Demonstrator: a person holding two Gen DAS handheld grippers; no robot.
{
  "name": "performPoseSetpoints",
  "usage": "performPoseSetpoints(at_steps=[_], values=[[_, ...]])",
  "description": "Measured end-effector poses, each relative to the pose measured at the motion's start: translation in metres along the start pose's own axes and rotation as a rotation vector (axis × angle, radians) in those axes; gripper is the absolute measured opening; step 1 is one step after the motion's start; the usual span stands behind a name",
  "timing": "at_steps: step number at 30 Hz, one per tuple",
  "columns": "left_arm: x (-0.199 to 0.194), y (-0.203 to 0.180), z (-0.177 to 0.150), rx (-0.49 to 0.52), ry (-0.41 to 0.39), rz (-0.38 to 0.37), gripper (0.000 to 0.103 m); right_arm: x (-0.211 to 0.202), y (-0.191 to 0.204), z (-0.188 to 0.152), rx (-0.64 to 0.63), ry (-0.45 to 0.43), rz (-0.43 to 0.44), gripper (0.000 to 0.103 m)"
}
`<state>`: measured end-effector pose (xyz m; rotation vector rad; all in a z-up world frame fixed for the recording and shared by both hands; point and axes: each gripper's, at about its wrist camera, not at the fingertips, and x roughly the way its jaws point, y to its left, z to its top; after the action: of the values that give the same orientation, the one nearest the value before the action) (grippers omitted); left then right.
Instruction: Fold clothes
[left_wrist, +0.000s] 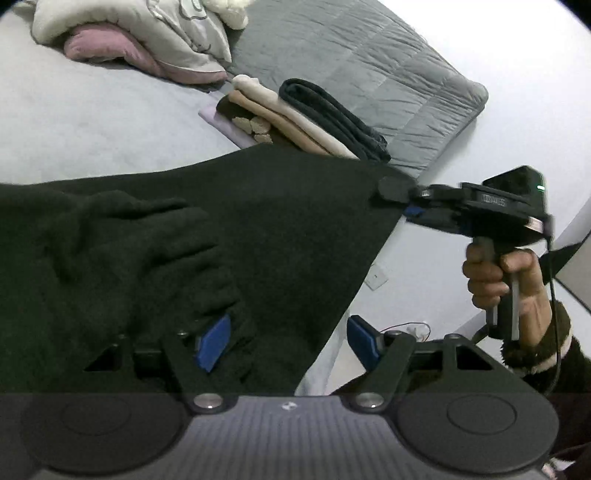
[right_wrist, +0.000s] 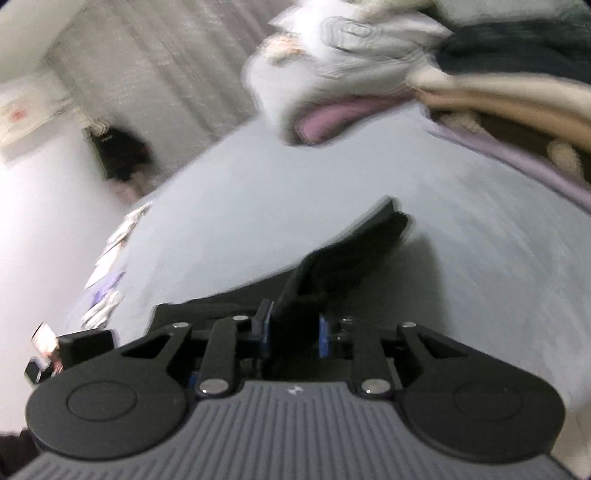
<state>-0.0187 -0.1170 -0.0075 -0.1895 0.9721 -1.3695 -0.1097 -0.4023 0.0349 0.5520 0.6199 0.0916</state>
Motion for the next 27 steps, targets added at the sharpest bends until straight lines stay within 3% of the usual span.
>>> performPoseSetpoints(at_steps=[6, 12, 17, 20, 23, 26, 27], values=[[-0.065, -0.011, -0.004, 0.059, -0.056, 0.025, 0.072, 0.012, 0.071, 0.012, -0.236, 0.018, 0.07, 0.022], [-0.156, 0.027, -0.019, -0.123, -0.236, 0.034, 0.078, 0.041, 0.139, -0.002, -0.449, 0.091, 0.172, 0.022], [-0.194, 0.036, -0.031, -0.187, -0.336, 0.068, 0.078, 0.076, 0.179, -0.03, -0.633, 0.204, 0.211, 0.021], [-0.189, 0.032, -0.031, -0.169, -0.327, 0.065, 0.078, 0.1, 0.195, -0.05, -0.744, 0.29, 0.213, 0.022], [-0.169, 0.029, -0.027, -0.152, -0.259, 0.109, 0.078, 0.125, 0.203, -0.076, -0.856, 0.381, 0.19, 0.022], [-0.155, 0.028, -0.024, -0.131, -0.208, 0.143, 0.078, 0.136, 0.2, -0.087, -0.903, 0.397, 0.19, 0.024], [-0.152, 0.027, -0.022, -0.114, -0.197, 0.156, 0.078, 0.134, 0.199, -0.084, -0.89, 0.395, 0.199, 0.03]])
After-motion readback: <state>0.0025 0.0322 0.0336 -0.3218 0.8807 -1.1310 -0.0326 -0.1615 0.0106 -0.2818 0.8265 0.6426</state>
